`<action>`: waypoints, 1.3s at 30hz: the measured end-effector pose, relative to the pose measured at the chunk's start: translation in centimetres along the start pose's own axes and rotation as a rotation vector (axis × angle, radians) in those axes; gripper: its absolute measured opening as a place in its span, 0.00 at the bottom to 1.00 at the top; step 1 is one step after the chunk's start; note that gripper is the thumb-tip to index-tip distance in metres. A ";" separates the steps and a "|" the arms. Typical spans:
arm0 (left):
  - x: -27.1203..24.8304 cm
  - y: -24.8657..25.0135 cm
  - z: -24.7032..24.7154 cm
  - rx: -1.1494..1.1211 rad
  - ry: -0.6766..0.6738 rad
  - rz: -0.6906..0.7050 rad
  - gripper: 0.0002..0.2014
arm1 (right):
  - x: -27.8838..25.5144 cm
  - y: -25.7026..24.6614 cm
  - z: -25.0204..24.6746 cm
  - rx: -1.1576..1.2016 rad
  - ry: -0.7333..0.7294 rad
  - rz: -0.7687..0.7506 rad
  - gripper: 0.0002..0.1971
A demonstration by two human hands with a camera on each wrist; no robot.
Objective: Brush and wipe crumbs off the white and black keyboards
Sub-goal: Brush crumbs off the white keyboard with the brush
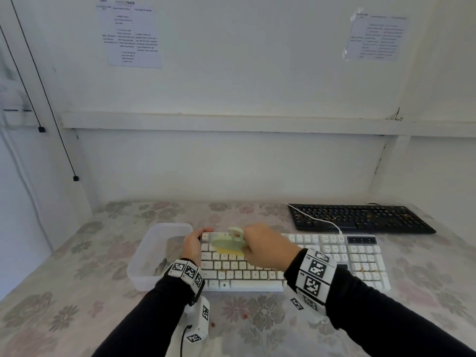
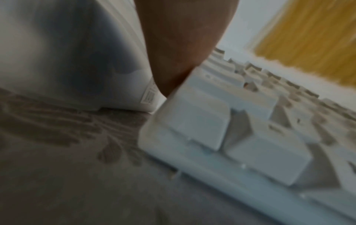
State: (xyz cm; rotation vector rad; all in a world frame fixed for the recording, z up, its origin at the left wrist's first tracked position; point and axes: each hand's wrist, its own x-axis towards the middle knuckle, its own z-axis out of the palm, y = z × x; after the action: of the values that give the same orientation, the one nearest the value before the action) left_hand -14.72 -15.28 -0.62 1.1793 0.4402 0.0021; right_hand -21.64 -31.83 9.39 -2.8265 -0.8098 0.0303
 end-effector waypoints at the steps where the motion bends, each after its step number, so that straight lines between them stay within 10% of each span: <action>1: -0.1 0.1 0.1 0.009 -0.003 0.022 0.15 | 0.1 -0.1 0.4 0.025 0.005 -0.014 0.12; 22: 0.4 -0.5 0.3 0.120 -0.011 0.115 0.15 | -6.0 9.5 -0.7 -0.091 -0.059 0.223 0.13; 32: 0.6 -0.7 0.3 0.202 0.002 0.194 0.16 | -2.8 5.8 1.5 0.136 0.078 0.027 0.12; 39: 0.4 -0.6 0.4 0.247 0.014 0.201 0.17 | -6.7 11.7 0.3 0.079 0.072 0.258 0.13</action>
State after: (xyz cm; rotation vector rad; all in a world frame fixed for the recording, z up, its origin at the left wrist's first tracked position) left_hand -14.36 -15.74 -1.14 1.4642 0.3392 0.1329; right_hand -21.23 -44.97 6.55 -2.8184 -0.4152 -0.0013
